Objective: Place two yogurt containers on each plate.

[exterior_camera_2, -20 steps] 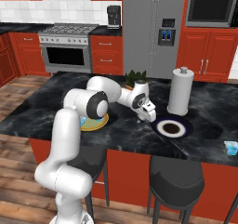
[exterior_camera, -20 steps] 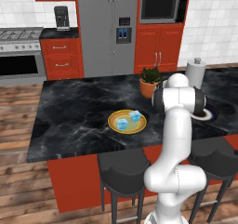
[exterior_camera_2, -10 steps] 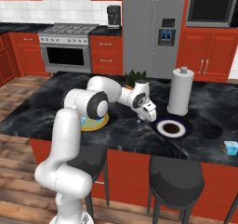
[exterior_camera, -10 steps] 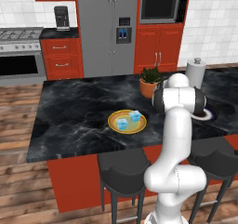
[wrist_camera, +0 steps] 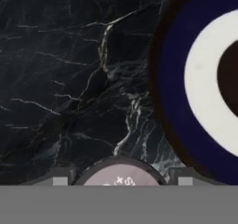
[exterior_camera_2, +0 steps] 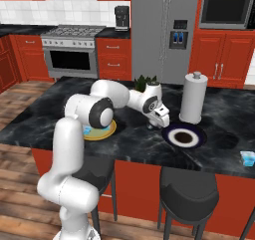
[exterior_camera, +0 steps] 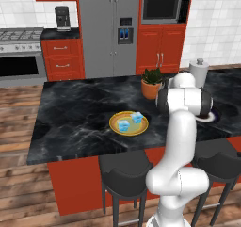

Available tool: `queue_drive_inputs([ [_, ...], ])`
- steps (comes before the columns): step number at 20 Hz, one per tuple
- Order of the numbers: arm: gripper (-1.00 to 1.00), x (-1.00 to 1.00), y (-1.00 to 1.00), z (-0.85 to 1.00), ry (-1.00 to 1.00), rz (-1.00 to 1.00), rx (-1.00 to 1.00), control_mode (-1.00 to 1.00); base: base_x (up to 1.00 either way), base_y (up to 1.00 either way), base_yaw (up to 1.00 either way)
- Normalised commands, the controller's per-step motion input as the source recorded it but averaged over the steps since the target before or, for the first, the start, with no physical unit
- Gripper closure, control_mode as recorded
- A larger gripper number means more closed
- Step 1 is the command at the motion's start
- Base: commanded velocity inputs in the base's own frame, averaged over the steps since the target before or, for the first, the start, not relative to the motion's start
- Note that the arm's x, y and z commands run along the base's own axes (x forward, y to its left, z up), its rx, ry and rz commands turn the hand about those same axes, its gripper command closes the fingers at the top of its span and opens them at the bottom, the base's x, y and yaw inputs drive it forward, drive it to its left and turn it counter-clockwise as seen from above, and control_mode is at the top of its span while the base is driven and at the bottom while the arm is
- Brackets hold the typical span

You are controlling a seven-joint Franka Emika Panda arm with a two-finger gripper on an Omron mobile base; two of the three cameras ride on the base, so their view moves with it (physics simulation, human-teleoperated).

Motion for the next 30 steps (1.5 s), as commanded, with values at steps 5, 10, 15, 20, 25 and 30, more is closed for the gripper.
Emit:
queue_drive_inputs([
  [5, 1.0, -0.19, -0.37, 0.4, 0.0, 0.0, -0.04, -1.0, 0.0, 0.0, 0.0],
  [10, 1.0, -0.14, -0.66, 0.02, 0.0, 0.0, -0.03, -1.0, 0.0, 0.0, 0.0],
  [15, 1.0, -0.09, -0.52, -0.03, 0.0, 0.0, -0.05, -1.0, 0.0, 0.0, 0.0],
  [20, 1.0, 0.0, -0.42, -0.09, 0.0, 0.0, -0.01, -1.0, 0.0, 0.0, 0.0],
  [25, 1.0, 0.0, -0.15, -0.2, 0.0, 0.0, -0.01, -1.0, 0.0, 0.0, 0.0],
  [30, 1.0, 0.0, -0.09, -0.23, 0.0, 0.0, -0.01, -1.0, 0.0, 0.0, 0.0],
])
